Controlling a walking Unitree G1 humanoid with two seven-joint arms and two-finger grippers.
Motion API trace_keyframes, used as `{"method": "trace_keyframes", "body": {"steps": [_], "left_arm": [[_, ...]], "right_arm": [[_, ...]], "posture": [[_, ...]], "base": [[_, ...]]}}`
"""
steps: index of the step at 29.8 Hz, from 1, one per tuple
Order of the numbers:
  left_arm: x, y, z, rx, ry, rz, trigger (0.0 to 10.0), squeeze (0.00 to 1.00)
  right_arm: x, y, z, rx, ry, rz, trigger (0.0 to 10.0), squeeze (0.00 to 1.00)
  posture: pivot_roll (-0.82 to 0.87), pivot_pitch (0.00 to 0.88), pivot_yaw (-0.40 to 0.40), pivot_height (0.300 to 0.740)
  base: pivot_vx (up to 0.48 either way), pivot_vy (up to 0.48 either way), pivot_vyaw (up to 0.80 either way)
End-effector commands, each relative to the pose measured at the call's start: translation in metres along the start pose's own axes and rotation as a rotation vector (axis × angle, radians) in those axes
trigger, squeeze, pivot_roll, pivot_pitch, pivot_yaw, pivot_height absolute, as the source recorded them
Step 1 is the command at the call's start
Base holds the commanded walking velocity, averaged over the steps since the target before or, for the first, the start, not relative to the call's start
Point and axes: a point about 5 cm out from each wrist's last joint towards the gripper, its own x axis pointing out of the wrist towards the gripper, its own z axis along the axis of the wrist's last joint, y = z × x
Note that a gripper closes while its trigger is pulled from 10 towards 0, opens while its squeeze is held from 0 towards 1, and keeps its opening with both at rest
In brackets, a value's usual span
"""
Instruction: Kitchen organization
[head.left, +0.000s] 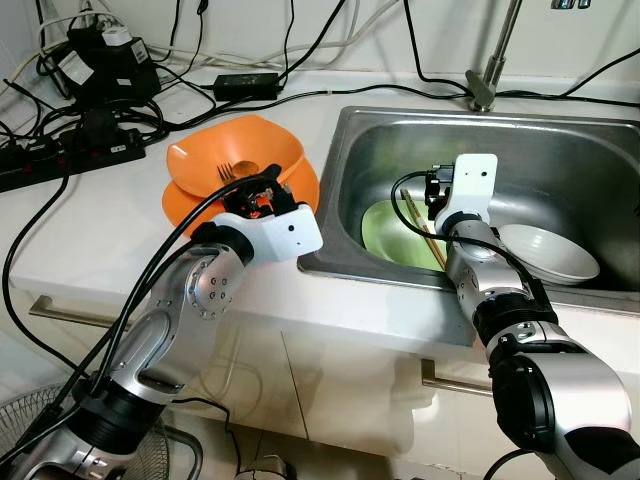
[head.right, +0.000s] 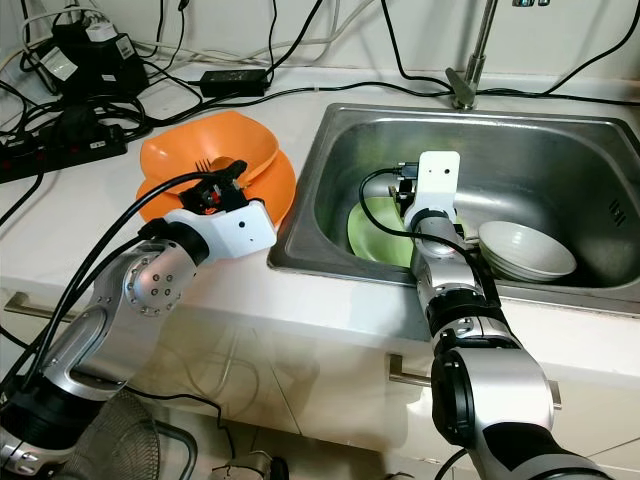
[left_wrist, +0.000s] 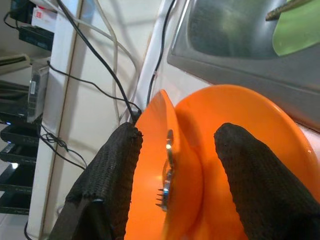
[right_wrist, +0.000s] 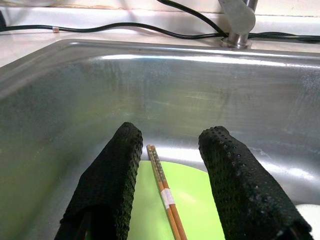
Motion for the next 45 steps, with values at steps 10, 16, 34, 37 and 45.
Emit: {"method": "trace_keyframes", "body": {"steps": [10, 16, 34, 37, 45], "left_arm": [[0.003, 0.002, 0.001, 0.038, 0.001, 0.013, 0.0, 0.0], [0.003, 0.001, 0.002, 0.033, -0.006, 0.008, 0.0, 0.0], [0.005, 0.003, 0.002, 0.057, -0.017, 0.023, 0.0, 0.0], [0.005, 0.007, 0.006, 0.068, -0.048, 0.05, 0.0, 0.0], [0.005, 0.02, 0.013, 0.1, -0.09, 0.147, 0.0, 0.0]], "right_arm": [[0.0, 0.002, 0.001, 0.004, -0.011, 0.0, 10.0, 0.0], [0.0, 0.002, 0.002, 0.006, -0.011, -0.002, 10.0, 0.0], [0.0, 0.002, 0.002, 0.005, -0.012, -0.001, 10.0, 0.0], [0.0, 0.002, 0.002, 0.006, -0.011, -0.003, 10.0, 0.0], [-0.001, 0.001, 0.0, 0.007, -0.005, -0.006, 10.0, 0.0]], "posture": [[0.2, 0.022, 0.085, 0.74], [0.2, 0.028, 0.084, 0.74], [0.19, 0.007, 0.083, 0.74], [0.19, 0.012, 0.083, 0.74], [0.19, 0.021, 0.081, 0.74]], "base": [[0.0, 0.0, 0.0], [0.0, 0.0, 0.0], [0.0, 0.0, 0.0], [0.0, 0.0, 0.0], [0.0, 0.0, 0.0]]}}
